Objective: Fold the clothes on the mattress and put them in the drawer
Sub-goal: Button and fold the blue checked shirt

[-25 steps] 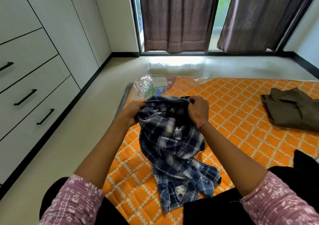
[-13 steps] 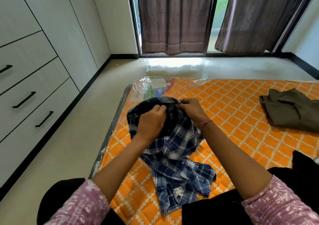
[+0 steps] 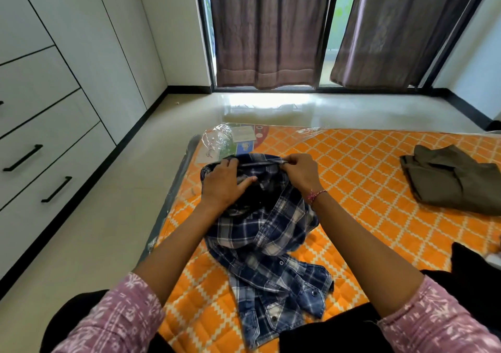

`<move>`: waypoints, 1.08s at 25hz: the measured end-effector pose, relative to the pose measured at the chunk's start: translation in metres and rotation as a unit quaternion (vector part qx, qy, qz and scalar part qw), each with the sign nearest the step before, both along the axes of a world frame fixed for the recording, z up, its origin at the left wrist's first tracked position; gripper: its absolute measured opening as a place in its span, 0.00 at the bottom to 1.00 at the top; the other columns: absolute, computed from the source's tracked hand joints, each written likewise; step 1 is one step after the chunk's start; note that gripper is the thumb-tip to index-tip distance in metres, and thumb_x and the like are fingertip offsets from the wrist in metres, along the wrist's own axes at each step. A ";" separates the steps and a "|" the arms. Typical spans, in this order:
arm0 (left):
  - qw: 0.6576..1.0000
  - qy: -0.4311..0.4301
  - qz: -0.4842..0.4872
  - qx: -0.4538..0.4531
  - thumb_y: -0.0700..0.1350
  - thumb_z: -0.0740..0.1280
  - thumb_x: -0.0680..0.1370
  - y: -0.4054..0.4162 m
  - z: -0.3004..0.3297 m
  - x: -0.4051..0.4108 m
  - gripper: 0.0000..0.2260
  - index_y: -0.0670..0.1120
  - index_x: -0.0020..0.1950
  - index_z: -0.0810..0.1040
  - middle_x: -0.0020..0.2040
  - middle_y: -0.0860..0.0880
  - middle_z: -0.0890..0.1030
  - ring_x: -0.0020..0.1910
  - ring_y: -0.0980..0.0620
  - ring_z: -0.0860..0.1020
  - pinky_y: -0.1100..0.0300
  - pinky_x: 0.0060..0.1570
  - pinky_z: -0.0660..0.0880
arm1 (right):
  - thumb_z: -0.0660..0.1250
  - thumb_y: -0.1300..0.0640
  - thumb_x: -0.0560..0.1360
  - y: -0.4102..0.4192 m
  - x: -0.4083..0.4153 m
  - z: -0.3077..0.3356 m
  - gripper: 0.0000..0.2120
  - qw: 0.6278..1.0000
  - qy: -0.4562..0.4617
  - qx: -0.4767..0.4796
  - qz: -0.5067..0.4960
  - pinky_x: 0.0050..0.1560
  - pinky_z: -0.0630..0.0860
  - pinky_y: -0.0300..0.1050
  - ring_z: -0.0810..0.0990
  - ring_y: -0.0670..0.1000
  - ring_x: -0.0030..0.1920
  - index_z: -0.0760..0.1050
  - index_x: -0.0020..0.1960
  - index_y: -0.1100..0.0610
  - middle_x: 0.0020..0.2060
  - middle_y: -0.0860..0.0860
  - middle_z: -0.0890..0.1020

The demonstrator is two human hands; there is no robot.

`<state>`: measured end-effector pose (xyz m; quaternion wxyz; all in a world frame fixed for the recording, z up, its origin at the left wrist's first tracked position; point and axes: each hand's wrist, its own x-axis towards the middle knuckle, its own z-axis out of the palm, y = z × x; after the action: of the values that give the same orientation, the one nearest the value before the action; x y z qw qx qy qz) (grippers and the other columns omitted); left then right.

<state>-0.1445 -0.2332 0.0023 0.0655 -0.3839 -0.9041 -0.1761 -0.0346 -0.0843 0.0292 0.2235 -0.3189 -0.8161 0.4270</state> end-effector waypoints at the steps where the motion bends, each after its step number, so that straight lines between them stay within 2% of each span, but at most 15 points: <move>1: 1.000 -0.003 0.022 -0.013 0.51 0.60 0.80 -0.006 0.003 -0.002 0.22 0.45 0.72 0.63 0.61 0.42 0.75 0.54 0.41 0.77 0.50 0.41 0.73 | 0.64 0.66 0.76 -0.001 -0.001 0.000 0.09 1.000 0.004 0.025 -0.007 0.40 0.69 0.42 0.76 0.53 0.38 0.82 0.51 0.66 0.42 0.60 0.83; 3: 0.992 0.075 0.087 -0.052 0.41 0.60 0.80 -0.016 0.007 -0.003 0.29 0.47 0.78 0.52 0.63 0.41 0.73 0.52 0.41 0.76 0.51 0.37 0.71 | 0.63 0.67 0.76 -0.003 -0.006 0.003 0.10 0.998 0.007 0.068 -0.013 0.41 0.71 0.43 0.76 0.54 0.38 0.82 0.51 0.66 0.44 0.61 0.83; 5: 0.963 0.210 0.150 -0.077 0.37 0.64 0.75 -0.026 0.016 -0.011 0.27 0.45 0.74 0.63 0.60 0.43 0.76 0.53 0.43 0.76 0.52 0.40 0.71 | 0.61 0.68 0.76 -0.005 -0.010 0.007 0.10 0.994 -0.001 0.107 -0.024 0.40 0.69 0.42 0.74 0.54 0.37 0.81 0.50 0.67 0.43 0.62 0.83; 7: 0.958 0.223 0.181 -0.017 0.40 0.68 0.73 -0.034 0.028 -0.023 0.17 0.43 0.62 0.75 0.54 0.42 0.78 0.50 0.41 0.77 0.52 0.43 0.70 | 0.61 0.68 0.76 -0.003 -0.011 0.008 0.10 0.991 -0.006 0.124 -0.047 0.41 0.71 0.44 0.77 0.59 0.41 0.81 0.50 0.67 0.44 0.62 0.83; 9: 0.975 0.090 0.186 0.085 0.40 0.67 0.73 -0.039 0.030 -0.033 0.13 0.41 0.58 0.76 0.49 0.41 0.78 0.46 0.39 0.77 0.51 0.41 0.71 | 0.60 0.68 0.76 -0.002 -0.008 0.004 0.11 0.990 -0.016 0.127 -0.058 0.45 0.76 0.49 0.79 0.61 0.44 0.81 0.51 0.67 0.45 0.63 0.83; 11: 0.944 -0.125 0.195 0.234 0.35 0.65 0.73 -0.036 0.029 -0.031 0.11 0.41 0.54 0.78 0.47 0.41 0.81 0.45 0.40 0.79 0.50 0.43 0.77 | 0.60 0.68 0.77 -0.002 -0.006 0.000 0.11 0.990 -0.026 0.123 -0.069 0.45 0.77 0.51 0.79 0.61 0.43 0.81 0.51 0.67 0.45 0.63 0.83; 13: 0.839 -0.360 0.184 0.365 0.32 0.63 0.74 -0.034 0.034 -0.023 0.07 0.41 0.45 0.79 0.43 0.40 0.81 0.40 0.45 0.79 0.55 0.40 0.80 | 0.60 0.68 0.77 -0.001 -0.005 -0.002 0.11 0.989 -0.029 0.120 -0.075 0.44 0.76 0.51 0.79 0.62 0.43 0.81 0.50 0.67 0.44 0.64 0.83; 15: 0.728 -0.537 0.140 0.403 0.34 0.62 0.78 -0.038 0.040 -0.018 0.08 0.42 0.41 0.78 0.35 0.44 0.81 0.32 0.49 0.79 0.63 0.28 0.78 | 0.59 0.68 0.77 0.000 -0.003 -0.004 0.11 0.989 -0.026 0.119 -0.083 0.42 0.74 0.50 0.78 0.61 0.43 0.81 0.50 0.67 0.45 0.64 0.83; 16: 0.707 -0.582 0.110 0.387 0.36 0.62 0.79 -0.042 0.043 -0.015 0.08 0.41 0.42 0.78 0.32 0.45 0.82 0.29 0.50 0.80 0.64 0.27 0.77 | 0.59 0.68 0.77 0.002 -0.001 -0.003 0.11 0.989 -0.025 0.118 -0.088 0.43 0.74 0.51 0.79 0.62 0.43 0.81 0.51 0.67 0.46 0.64 0.83; 17: 0.728 -0.585 0.089 0.346 0.40 0.63 0.80 -0.045 0.047 -0.016 0.08 0.41 0.43 0.79 0.31 0.47 0.83 0.29 0.52 0.81 0.64 0.28 0.77 | 0.59 0.67 0.77 0.005 0.000 -0.001 0.12 0.988 -0.021 0.120 -0.096 0.44 0.75 0.52 0.79 0.62 0.44 0.80 0.52 0.67 0.46 0.64 0.83; 20: 0.861 -0.475 0.056 0.176 0.52 0.63 0.80 -0.051 0.051 -0.016 0.12 0.45 0.50 0.80 0.40 0.48 0.84 0.38 0.51 0.82 0.61 0.39 0.77 | 0.59 0.68 0.77 0.010 -0.001 0.007 0.11 0.984 0.011 0.141 -0.105 0.49 0.75 0.55 0.79 0.63 0.47 0.80 0.53 0.67 0.48 0.64 0.82; 21: 0.877 -0.465 0.026 0.120 0.57 0.63 0.78 -0.055 0.051 -0.016 0.14 0.48 0.51 0.80 0.43 0.48 0.83 0.41 0.51 0.81 0.60 0.40 0.76 | 0.60 0.68 0.77 0.009 -0.001 0.009 0.11 0.984 0.027 0.144 -0.101 0.51 0.74 0.53 0.79 0.62 0.49 0.80 0.53 0.67 0.49 0.63 0.82; 23: 0.853 -0.512 -0.091 -0.049 0.63 0.66 0.72 -0.069 0.044 -0.009 0.19 0.48 0.49 0.82 0.43 0.50 0.83 0.41 0.53 0.81 0.62 0.38 0.78 | 0.60 0.68 0.76 0.010 0.003 0.007 0.12 0.991 0.038 0.116 -0.053 0.51 0.73 0.49 0.79 0.61 0.52 0.80 0.53 0.66 0.50 0.62 0.83; 25: 0.791 -0.556 -0.184 -0.178 0.61 0.69 0.70 -0.082 0.027 0.000 0.20 0.47 0.51 0.84 0.47 0.49 0.84 0.41 0.54 0.82 0.62 0.38 0.79 | 0.63 0.67 0.75 0.011 0.014 -0.003 0.12 0.989 -0.095 0.087 0.076 0.48 0.72 0.45 0.79 0.59 0.54 0.80 0.56 0.64 0.54 0.60 0.82; 27: 0.851 -0.497 -0.141 -0.094 0.54 0.69 0.74 -0.077 0.003 0.009 0.14 0.45 0.50 0.83 0.49 0.43 0.83 0.42 0.52 0.82 0.56 0.43 0.80 | 0.66 0.65 0.75 0.011 0.029 -0.020 0.12 0.927 -0.313 0.118 0.170 0.45 0.73 0.46 0.79 0.59 0.53 0.78 0.58 0.64 0.54 0.61 0.81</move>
<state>-0.1359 -0.3106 0.0050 -0.4549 -0.3727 -0.7642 -0.2648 -0.0053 -0.0735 0.0095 -0.0830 -0.2636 -0.9312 0.2375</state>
